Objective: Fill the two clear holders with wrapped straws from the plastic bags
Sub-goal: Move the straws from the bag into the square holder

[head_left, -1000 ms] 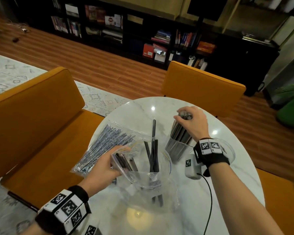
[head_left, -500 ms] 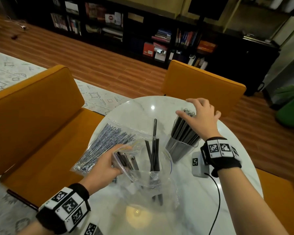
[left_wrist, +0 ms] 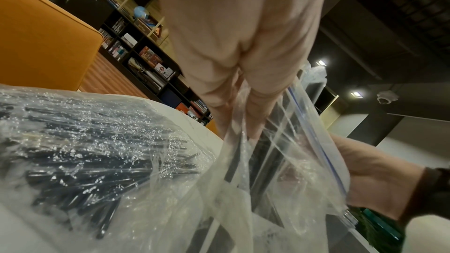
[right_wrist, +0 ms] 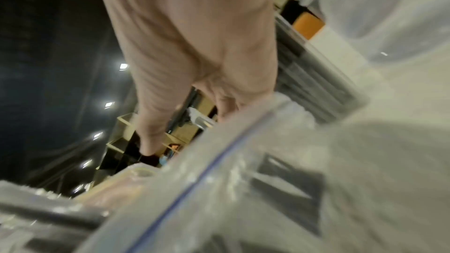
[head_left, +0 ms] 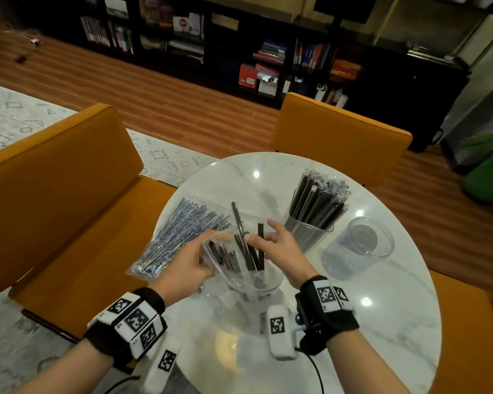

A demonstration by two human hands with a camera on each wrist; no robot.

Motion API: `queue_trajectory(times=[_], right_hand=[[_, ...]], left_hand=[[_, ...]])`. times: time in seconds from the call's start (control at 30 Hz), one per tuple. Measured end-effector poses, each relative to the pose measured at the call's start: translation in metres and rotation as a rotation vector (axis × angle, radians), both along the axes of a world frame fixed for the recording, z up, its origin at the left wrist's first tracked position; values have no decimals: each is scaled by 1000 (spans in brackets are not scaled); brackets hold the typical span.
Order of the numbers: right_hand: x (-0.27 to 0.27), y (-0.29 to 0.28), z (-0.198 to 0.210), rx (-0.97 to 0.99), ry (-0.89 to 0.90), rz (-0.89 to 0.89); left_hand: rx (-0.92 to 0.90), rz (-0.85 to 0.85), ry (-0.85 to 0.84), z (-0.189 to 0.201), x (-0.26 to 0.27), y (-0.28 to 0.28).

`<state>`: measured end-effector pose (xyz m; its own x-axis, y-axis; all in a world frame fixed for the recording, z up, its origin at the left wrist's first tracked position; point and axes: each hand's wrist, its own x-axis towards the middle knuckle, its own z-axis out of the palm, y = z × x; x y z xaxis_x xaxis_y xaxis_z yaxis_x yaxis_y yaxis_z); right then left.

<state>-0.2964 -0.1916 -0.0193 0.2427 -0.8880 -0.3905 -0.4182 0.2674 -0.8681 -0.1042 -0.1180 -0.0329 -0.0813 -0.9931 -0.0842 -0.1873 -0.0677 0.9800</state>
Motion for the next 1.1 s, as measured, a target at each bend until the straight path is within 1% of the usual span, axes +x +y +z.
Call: queue_trajectory(times=[0.1, 0.2, 0.27, 0.37, 0.43, 0.5, 0.57, 0.63, 0.67, 0.77, 0.83, 0.97, 1.1], right_hand=[[4, 6, -12, -16, -13, 47], [2, 11, -26, 65, -34, 137], [1, 16, -19, 120, -110, 152], [-5, 18, -21, 141, -193, 139], [-6, 21, -23, 105, -215, 178], [-6, 28, -24, 95, -213, 228], [-7, 33, -24, 65, -222, 229], [-3, 37, -23, 33, -251, 180], [-1, 39, -21, 9, -255, 142], [1, 40, -15, -64, -267, -38], [-3, 39, -10, -112, -292, -144], [-16, 37, 8, -240, -325, -229], [-48, 27, 38, -287, -485, -357]], left_hand=[[1, 9, 45, 1, -3, 1], [45, -8, 125, -1, -5, 3], [60, -9, 156, -4, -6, 4], [44, 12, 79, -6, -5, 5], [34, 47, 42, -6, -4, 6], [39, 110, 41, -4, -5, 6], [47, 190, 40, 1, -10, 6], [58, 209, 66, 4, -15, 5], [72, 178, 87, 7, -18, 4], [127, -13, 178, 17, -25, 5], [143, -82, 196, 23, -28, 6], [156, -51, 179, 25, -29, 0], [171, -23, 81, 20, -26, -6]])
